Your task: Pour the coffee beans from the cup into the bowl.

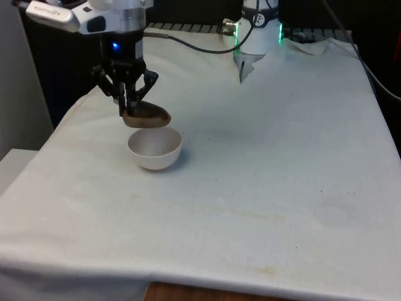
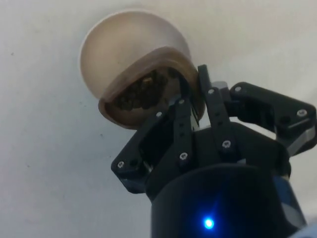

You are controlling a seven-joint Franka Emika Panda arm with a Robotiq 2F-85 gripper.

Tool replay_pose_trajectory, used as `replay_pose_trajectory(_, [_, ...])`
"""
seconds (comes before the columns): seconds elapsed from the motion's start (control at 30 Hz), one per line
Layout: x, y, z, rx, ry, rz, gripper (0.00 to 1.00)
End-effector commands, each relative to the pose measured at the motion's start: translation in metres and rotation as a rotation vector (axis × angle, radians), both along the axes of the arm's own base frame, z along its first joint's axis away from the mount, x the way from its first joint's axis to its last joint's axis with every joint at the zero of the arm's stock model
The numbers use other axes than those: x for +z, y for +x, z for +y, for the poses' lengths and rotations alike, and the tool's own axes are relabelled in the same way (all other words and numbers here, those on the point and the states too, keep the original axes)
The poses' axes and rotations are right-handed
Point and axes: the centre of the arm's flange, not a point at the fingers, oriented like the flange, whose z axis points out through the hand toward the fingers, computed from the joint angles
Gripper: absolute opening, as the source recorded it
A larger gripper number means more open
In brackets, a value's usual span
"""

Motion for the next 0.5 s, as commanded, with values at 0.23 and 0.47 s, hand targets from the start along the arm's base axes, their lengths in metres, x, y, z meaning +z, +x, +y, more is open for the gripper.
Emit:
replay_pose_trajectory(0.23, [-0.006, 0.004, -0.025, -0.001, -0.023, 0.008, 0.0])
replay_pose_trajectory(0.47, [-0.001, 0.004, -0.04, -0.002, -0.044, 0.004, 0.0])
